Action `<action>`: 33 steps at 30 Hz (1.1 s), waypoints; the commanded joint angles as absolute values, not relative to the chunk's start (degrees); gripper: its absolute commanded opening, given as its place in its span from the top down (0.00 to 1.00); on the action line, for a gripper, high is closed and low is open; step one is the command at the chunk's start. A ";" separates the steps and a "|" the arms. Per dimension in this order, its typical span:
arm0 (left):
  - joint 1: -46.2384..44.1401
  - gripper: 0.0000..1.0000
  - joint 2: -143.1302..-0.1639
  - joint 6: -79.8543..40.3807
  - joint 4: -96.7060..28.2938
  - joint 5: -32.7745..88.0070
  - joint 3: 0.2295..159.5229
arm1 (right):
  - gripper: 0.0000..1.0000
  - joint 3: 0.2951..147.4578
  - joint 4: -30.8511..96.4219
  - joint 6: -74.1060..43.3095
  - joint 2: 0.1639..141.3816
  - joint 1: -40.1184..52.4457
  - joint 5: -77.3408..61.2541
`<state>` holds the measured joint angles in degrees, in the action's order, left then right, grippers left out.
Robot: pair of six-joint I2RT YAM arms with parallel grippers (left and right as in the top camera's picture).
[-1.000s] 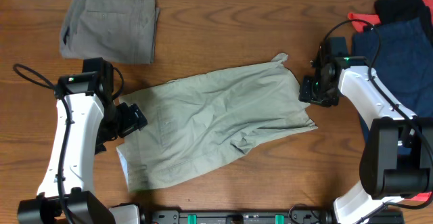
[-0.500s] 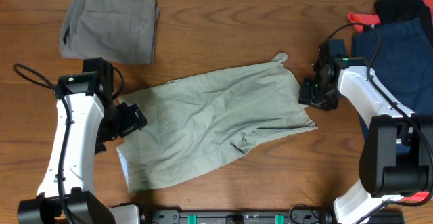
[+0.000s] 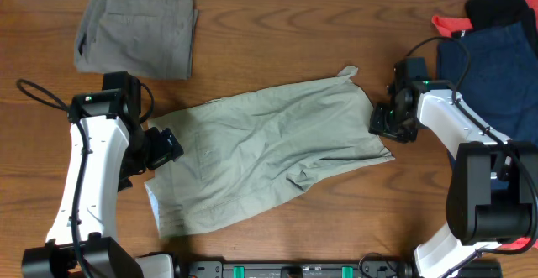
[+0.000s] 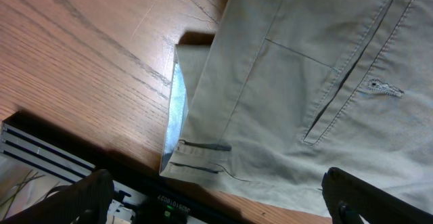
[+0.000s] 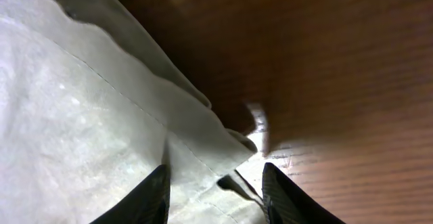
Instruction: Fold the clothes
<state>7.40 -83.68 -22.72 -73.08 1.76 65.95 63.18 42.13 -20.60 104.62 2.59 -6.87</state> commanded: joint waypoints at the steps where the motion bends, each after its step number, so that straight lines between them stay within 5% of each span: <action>1: 7.68 0.01 -83.48 -23.24 -73.19 2.15 65.89 | 0.58 62.83 41.47 -21.43 105.14 3.46 -7.14; 33: 7.68 0.01 -83.48 -23.24 -73.01 2.17 65.89 | 0.56 60.29 38.74 -24.88 105.14 5.37 -3.29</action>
